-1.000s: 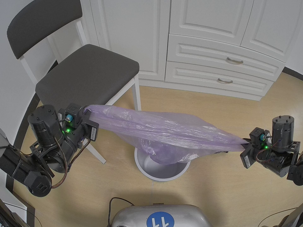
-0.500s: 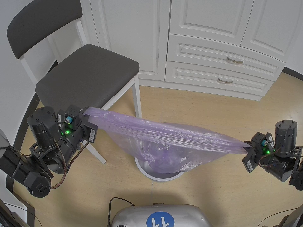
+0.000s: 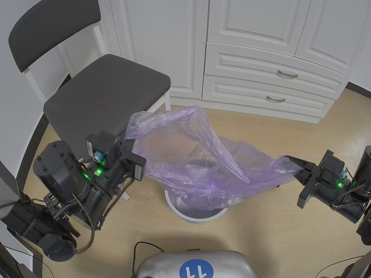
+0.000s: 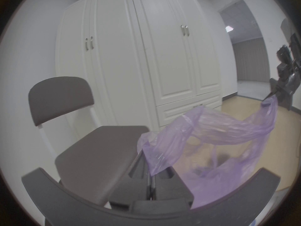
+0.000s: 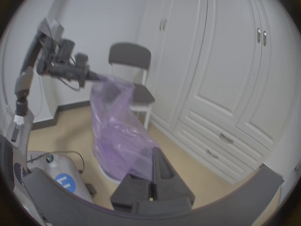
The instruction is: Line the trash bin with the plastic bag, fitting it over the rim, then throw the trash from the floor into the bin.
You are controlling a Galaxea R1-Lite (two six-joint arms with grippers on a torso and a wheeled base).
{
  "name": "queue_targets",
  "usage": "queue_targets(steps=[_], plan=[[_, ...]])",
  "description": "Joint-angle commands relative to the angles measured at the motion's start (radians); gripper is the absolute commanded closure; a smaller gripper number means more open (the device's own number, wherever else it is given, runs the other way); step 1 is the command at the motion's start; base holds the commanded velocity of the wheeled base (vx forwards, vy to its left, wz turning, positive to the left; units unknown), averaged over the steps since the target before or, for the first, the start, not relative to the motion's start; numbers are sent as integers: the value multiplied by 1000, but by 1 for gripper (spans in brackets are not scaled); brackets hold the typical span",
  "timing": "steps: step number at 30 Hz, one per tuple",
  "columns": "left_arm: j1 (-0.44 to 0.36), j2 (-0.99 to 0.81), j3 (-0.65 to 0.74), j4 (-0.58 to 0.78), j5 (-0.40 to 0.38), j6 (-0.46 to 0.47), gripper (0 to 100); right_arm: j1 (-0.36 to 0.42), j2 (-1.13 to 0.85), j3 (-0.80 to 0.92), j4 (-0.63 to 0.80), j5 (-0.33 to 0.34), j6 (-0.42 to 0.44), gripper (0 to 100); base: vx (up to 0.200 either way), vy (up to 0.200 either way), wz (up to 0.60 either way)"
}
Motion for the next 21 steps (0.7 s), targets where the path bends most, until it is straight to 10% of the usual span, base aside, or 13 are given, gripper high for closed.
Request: queue_targets(steps=[1, 14, 21], plan=[[-146, 25, 20, -42, 0, -12, 100, 9, 49, 63, -105, 94, 26, 100, 0, 0, 0], [-274, 74, 4, -42, 0, -141, 100, 103, 228, -18, -179, 83, 243, 100, 0, 0, 0], [-65, 79, -16, -35, -3, -115, 100, -40, 227, -18, -216, 8, 170, 100, 0, 0, 0]])
